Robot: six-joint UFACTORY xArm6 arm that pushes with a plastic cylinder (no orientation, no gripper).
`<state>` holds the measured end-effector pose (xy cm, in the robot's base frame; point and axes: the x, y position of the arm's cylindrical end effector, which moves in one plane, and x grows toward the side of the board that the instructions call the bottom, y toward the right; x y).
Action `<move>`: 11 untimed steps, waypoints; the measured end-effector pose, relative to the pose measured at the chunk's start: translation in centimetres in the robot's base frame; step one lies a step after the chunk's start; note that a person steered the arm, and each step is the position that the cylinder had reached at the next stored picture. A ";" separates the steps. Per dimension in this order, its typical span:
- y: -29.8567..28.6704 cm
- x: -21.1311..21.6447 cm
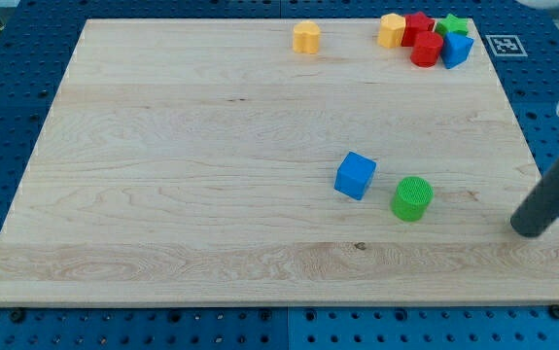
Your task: Push the green circle below the yellow hexagon
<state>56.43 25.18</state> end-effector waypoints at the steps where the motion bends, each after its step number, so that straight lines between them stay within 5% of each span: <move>1: -3.1 2.9; 2: -9.1 3.8; 3: -11.7 0.1; 7: -11.7 -1.8; 11: -11.7 -8.8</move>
<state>47.59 13.49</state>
